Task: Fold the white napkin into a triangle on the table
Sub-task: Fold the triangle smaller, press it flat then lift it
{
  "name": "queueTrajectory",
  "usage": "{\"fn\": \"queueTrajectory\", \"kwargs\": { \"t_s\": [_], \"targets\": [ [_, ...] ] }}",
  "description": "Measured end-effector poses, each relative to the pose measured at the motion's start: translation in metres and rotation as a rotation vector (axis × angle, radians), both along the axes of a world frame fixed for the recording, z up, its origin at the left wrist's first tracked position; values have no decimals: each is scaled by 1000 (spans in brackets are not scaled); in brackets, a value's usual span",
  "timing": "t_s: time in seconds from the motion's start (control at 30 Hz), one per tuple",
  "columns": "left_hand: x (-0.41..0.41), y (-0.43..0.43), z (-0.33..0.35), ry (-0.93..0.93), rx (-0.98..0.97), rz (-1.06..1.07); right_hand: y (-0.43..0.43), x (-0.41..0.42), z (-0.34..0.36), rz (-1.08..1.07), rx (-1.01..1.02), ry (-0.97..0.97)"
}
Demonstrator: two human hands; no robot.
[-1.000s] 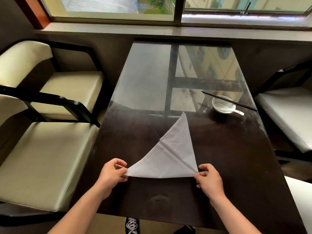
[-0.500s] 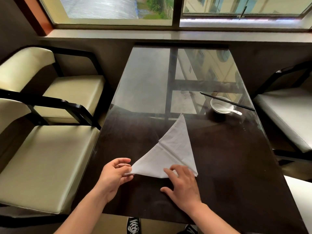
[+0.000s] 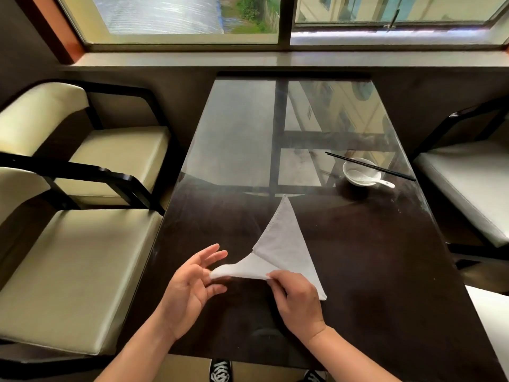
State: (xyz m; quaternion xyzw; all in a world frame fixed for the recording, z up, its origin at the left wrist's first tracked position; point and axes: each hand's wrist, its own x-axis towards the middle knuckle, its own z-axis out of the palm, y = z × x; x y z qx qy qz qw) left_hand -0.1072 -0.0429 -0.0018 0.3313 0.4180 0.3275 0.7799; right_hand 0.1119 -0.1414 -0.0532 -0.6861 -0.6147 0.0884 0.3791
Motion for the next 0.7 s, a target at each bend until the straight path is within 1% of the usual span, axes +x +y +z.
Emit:
{"fn": "queueTrajectory", "kwargs": {
  "t_s": [0.03,0.13,0.17,0.23,0.33,0.37,0.5,0.6,0.7],
  "targets": [
    [3,-1,-2,32,34,-43,0,2,2,-7,-12,33],
    [19,0,-3,320,228,-205,1,10,7,-12,-36,104],
    [25,2,-3,366,276,-245,2,13,8,-20,-43,126],
    [36,7,0,354,284,-259,4,18,10,-43,-75,181],
    [45,15,-1,257,219,-232,12,24,11,-87,-139,269],
    [47,18,-3,267,220,-244,15,26,11,-99,-161,302],
    [58,23,-10,475,388,-336,25,36,13,-148,-241,428],
    [71,32,-14,560,487,-259,32,44,11,-178,-268,473],
    [86,43,-17,572,470,-205,39,52,11,-187,-306,486]
  ]
}}
